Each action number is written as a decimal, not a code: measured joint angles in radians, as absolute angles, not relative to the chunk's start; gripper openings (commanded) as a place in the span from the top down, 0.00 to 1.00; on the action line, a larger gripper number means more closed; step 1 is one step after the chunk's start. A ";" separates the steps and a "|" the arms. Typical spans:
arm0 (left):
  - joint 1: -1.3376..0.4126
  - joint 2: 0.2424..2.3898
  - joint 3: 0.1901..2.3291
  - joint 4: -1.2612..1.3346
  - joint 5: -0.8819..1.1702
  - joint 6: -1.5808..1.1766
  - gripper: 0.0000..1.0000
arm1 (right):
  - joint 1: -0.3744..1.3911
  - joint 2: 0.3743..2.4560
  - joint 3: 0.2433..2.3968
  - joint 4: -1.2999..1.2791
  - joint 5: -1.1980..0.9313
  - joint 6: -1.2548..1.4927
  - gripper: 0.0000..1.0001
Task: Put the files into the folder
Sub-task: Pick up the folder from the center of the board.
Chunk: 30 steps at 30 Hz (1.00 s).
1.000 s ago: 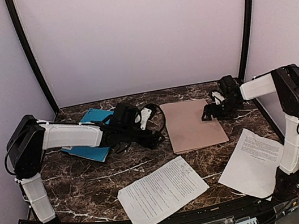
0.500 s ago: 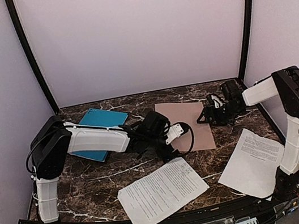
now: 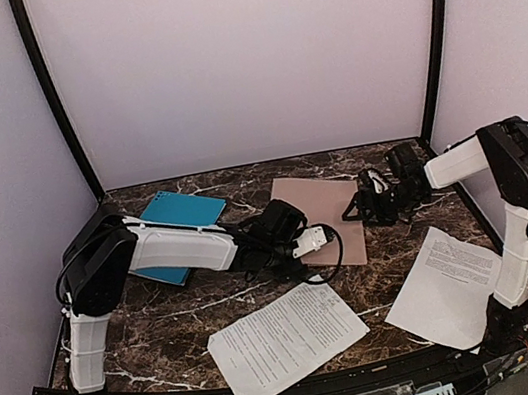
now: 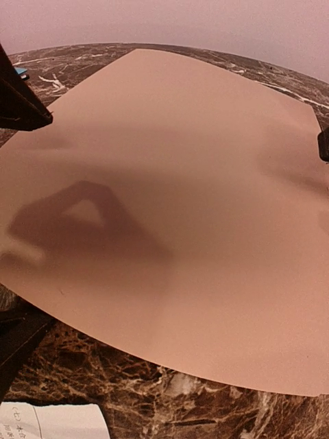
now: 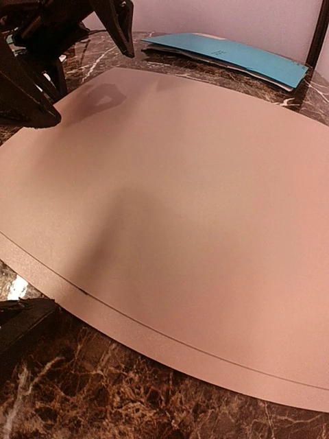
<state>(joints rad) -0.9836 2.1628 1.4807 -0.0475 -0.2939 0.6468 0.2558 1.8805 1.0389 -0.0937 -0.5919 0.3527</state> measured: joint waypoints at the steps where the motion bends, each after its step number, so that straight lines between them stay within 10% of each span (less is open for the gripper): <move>1: -0.987 2.164 1.480 -0.043 -0.307 0.657 0.14 | 0.256 1.881 1.039 -0.092 -0.594 0.353 0.17; 30: -1.040 2.231 1.417 0.247 -0.509 1.022 0.43 | 0.261 1.906 1.068 -0.104 -0.629 0.342 0.17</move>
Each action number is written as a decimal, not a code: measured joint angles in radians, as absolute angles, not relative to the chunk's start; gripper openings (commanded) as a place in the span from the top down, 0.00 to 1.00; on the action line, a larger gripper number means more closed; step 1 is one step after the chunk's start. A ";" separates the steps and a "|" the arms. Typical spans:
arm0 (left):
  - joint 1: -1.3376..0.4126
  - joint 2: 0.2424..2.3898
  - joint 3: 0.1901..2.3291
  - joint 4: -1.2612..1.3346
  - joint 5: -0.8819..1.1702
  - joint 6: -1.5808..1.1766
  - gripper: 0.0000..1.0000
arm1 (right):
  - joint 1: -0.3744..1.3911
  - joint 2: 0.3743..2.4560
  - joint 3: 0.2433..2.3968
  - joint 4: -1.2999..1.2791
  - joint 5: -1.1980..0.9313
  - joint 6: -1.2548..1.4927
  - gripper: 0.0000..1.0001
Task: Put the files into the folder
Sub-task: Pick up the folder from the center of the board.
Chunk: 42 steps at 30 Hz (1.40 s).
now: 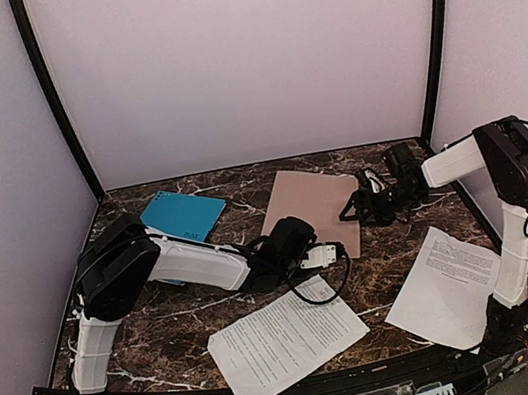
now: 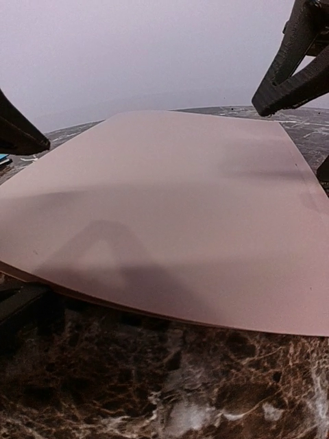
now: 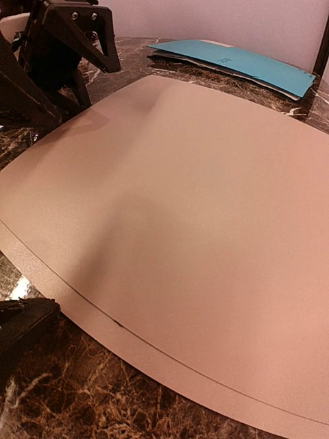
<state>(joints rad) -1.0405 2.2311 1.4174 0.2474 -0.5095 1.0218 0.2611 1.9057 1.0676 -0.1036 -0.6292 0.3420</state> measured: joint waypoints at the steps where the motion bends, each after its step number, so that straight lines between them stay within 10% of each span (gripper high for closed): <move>1: -1.041 2.234 1.418 0.255 -0.511 1.028 0.44 | 0.262 1.906 1.068 -0.105 -0.629 0.341 0.17; 15: -1.048 2.271 1.425 0.306 -0.513 1.086 0.67 | 0.262 1.912 1.087 -0.136 -0.631 0.325 0.17; 19: -1.048 2.279 1.429 0.306 -0.507 1.084 0.98 | 0.262 1.913 1.091 -0.143 -0.632 0.323 0.17; 42: -1.047 2.107 1.295 0.316 -0.490 0.913 0.99 | 0.265 1.831 1.116 -0.248 -0.622 0.311 0.01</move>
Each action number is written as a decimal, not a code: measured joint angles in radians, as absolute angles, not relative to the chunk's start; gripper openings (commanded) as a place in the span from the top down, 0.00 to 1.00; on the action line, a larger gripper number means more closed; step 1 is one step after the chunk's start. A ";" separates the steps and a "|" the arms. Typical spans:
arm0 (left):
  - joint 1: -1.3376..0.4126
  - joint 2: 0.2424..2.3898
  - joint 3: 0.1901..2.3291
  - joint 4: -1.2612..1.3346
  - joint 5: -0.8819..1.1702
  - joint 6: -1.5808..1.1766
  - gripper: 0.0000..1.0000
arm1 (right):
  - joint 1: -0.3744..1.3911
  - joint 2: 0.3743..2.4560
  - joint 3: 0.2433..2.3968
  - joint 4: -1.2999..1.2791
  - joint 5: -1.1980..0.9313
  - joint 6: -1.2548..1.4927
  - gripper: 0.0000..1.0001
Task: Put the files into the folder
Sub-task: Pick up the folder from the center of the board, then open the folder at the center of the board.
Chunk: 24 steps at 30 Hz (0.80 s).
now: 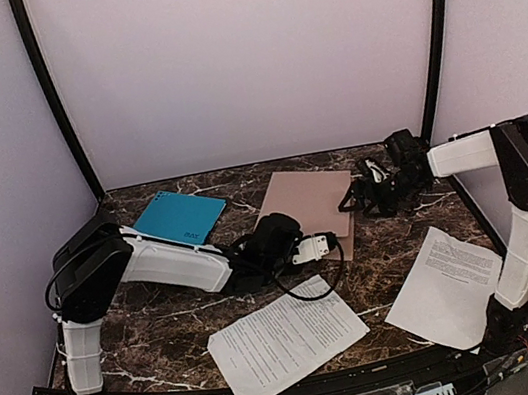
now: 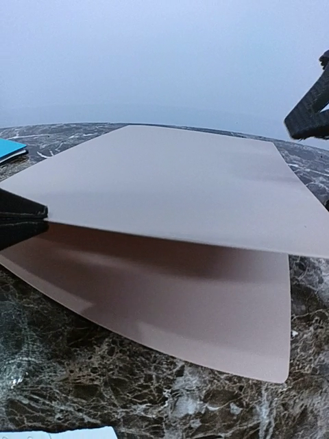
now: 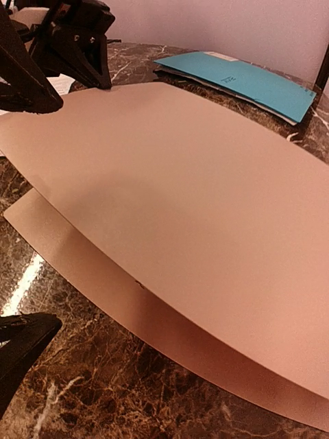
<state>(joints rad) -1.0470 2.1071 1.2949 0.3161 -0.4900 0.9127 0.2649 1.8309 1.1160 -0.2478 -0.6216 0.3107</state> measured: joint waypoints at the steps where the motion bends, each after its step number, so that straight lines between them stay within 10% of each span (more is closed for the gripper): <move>1: -1.044 2.090 1.285 0.316 -0.487 0.889 0.99 | 0.265 1.804 1.116 -0.252 -0.621 0.312 0.01; 24: -0.787 1.529 0.768 0.469 -0.233 -0.068 0.99 | 0.333 1.591 1.113 -0.271 -0.579 0.324 0.01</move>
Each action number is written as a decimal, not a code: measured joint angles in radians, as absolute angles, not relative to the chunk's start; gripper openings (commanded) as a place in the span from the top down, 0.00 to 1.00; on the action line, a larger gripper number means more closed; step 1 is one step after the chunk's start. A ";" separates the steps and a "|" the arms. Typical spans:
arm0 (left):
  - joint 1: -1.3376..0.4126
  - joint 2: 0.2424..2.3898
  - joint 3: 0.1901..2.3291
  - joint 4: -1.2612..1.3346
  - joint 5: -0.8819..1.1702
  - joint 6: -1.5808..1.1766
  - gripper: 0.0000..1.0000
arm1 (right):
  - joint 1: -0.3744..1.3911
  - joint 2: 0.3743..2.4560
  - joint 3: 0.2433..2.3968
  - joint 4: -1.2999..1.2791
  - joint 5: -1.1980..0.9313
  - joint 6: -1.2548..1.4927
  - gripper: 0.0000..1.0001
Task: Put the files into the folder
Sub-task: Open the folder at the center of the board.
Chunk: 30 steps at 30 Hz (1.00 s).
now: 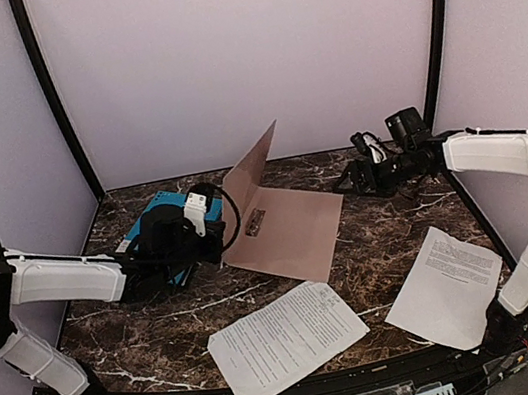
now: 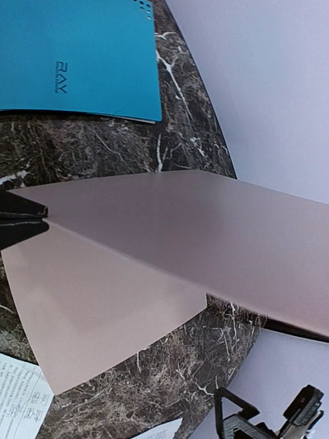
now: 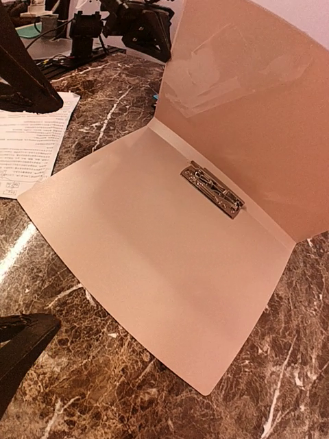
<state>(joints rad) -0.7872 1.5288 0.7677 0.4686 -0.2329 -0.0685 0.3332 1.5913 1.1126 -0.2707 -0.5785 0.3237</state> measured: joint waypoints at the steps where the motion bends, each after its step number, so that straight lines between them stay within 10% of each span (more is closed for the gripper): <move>1: -0.776 1.499 0.729 0.488 -0.229 -0.124 0.99 | 0.341 1.599 1.112 -0.271 -0.578 0.324 0.01; 30: -0.632 1.092 0.229 0.569 -0.216 -0.987 0.99 | 0.484 1.734 1.113 -0.300 -0.493 0.267 0.02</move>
<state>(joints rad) -0.6319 1.0920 0.2287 0.5694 -0.2161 -0.9874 0.4843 1.7344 1.1130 -0.3004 -0.4934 0.2672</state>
